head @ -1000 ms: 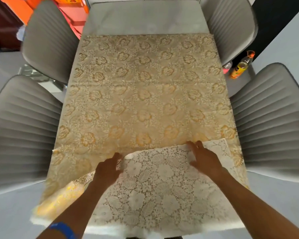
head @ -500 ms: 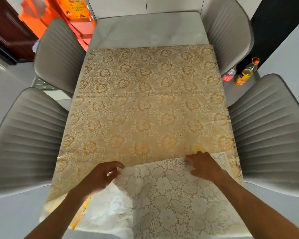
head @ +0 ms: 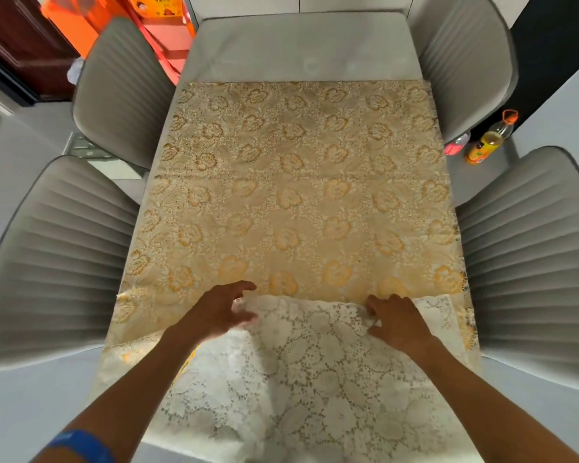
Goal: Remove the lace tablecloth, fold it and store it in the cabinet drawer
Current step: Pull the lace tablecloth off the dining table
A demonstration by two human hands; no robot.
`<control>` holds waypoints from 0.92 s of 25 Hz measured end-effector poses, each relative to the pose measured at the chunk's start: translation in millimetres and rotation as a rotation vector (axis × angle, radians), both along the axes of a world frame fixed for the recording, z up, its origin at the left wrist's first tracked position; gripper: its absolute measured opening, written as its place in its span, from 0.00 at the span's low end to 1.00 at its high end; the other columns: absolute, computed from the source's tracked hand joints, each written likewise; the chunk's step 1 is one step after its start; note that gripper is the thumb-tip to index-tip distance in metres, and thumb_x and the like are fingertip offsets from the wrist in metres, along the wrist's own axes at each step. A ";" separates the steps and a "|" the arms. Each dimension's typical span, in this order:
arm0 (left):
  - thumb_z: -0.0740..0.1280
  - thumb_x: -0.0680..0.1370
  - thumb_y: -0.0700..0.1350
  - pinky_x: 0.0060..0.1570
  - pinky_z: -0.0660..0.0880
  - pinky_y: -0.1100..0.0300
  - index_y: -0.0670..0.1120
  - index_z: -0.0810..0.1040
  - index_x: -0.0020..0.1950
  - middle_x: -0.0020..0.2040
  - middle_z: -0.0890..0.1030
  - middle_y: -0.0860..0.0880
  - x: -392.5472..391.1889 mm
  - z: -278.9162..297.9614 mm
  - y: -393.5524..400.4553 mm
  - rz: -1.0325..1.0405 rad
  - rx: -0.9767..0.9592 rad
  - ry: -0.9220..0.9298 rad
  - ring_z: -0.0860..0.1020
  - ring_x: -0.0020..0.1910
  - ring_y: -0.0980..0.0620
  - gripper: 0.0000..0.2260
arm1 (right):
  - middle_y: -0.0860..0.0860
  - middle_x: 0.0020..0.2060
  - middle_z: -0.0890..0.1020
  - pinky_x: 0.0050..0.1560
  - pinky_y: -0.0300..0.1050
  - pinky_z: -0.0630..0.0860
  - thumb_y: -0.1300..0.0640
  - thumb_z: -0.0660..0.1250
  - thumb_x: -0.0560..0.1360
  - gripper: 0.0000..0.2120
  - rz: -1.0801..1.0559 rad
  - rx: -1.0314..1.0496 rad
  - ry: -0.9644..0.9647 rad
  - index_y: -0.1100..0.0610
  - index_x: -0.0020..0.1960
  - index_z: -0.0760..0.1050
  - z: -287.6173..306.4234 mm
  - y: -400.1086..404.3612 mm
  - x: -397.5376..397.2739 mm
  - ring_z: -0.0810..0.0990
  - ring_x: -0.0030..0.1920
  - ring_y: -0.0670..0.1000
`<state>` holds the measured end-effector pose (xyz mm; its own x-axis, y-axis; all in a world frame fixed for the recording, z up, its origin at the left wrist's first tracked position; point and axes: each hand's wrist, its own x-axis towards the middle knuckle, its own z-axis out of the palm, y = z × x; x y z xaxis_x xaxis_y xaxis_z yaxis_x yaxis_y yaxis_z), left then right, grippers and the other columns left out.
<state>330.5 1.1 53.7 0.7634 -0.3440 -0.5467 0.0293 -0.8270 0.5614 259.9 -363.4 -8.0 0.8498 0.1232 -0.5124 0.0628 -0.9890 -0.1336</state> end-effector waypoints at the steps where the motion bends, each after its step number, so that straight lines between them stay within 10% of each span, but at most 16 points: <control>1: 0.75 0.71 0.55 0.60 0.71 0.56 0.55 0.71 0.70 0.63 0.77 0.53 -1.8 -5.5 3.0 -0.110 0.156 0.117 0.75 0.62 0.51 0.29 | 0.50 0.49 0.80 0.46 0.47 0.65 0.48 0.67 0.73 0.10 0.029 -0.022 -0.002 0.50 0.53 0.74 1.9 0.9 -2.0 0.76 0.54 0.55; 6: 0.73 0.69 0.46 0.37 0.70 0.61 0.48 0.80 0.48 0.41 0.78 0.55 23.3 -0.2 8.1 -0.435 0.397 0.251 0.80 0.51 0.47 0.09 | 0.45 0.36 0.73 0.45 0.46 0.62 0.52 0.68 0.73 0.13 0.050 0.063 0.276 0.48 0.35 0.65 41.6 -6.9 25.9 0.75 0.46 0.52; 9: 0.67 0.73 0.40 0.48 0.73 0.55 0.45 0.80 0.54 0.52 0.83 0.44 103.0 27.8 0.3 -0.002 0.301 -0.320 0.80 0.54 0.42 0.11 | 0.51 0.47 0.80 0.56 0.52 0.67 0.52 0.68 0.75 0.06 -0.267 0.093 -0.221 0.51 0.50 0.75 73.7 -33.9 105.2 0.79 0.55 0.58; 11: 0.66 0.73 0.39 0.68 0.62 0.46 0.49 0.66 0.71 0.71 0.71 0.41 139.8 52.0 -17.4 0.266 0.360 -0.714 0.69 0.69 0.38 0.27 | 0.56 0.70 0.70 0.68 0.62 0.61 0.51 0.68 0.74 0.28 -0.517 -0.003 -0.492 0.53 0.71 0.64 95.9 -47.4 140.2 0.66 0.71 0.62; 13: 0.66 0.75 0.45 0.73 0.52 0.44 0.50 0.54 0.77 0.78 0.58 0.41 132.8 60.2 -48.3 0.167 0.433 -0.694 0.60 0.75 0.38 0.34 | 0.56 0.77 0.58 0.72 0.65 0.58 0.50 0.69 0.73 0.40 -0.596 0.004 -0.446 0.54 0.77 0.52 97.2 -49.6 131.6 0.59 0.75 0.63; 16: 0.66 0.76 0.50 0.68 0.65 0.48 0.50 0.61 0.76 0.76 0.64 0.46 45.1 23.0 -90.3 -0.194 0.291 -0.433 0.67 0.70 0.45 0.29 | 0.57 0.77 0.60 0.69 0.65 0.65 0.48 0.71 0.72 0.42 -0.751 0.071 -0.191 0.54 0.78 0.52 55.4 -48.5 59.8 0.65 0.72 0.64; 20: 0.66 0.76 0.53 0.74 0.57 0.46 0.53 0.50 0.80 0.81 0.45 0.48 -60.7 -46.5 -113.9 -0.415 0.372 -0.072 0.47 0.79 0.45 0.37 | 0.59 0.76 0.63 0.70 0.64 0.65 0.43 0.76 0.68 0.48 -1.151 0.175 0.012 0.57 0.78 0.55 4.3 -57.0 -27.1 0.65 0.73 0.64; 23: 0.75 0.70 0.51 0.58 0.78 0.49 0.46 0.68 0.74 0.74 0.67 0.43 -64.8 -56.4 -123.4 -0.392 0.358 -0.293 0.69 0.71 0.39 0.34 | 0.62 0.71 0.69 0.69 0.63 0.67 0.45 0.77 0.67 0.45 -1.500 0.258 -0.117 0.61 0.74 0.60 -4.4 -66.3 -35.1 0.67 0.70 0.65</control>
<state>265.7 -122.3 -2.7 0.7532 -0.4636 -0.4667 -0.4295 -0.8839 0.1848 224.8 -429.6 -12.4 0.3010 -0.7892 -0.5353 -0.9227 -0.0992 -0.3726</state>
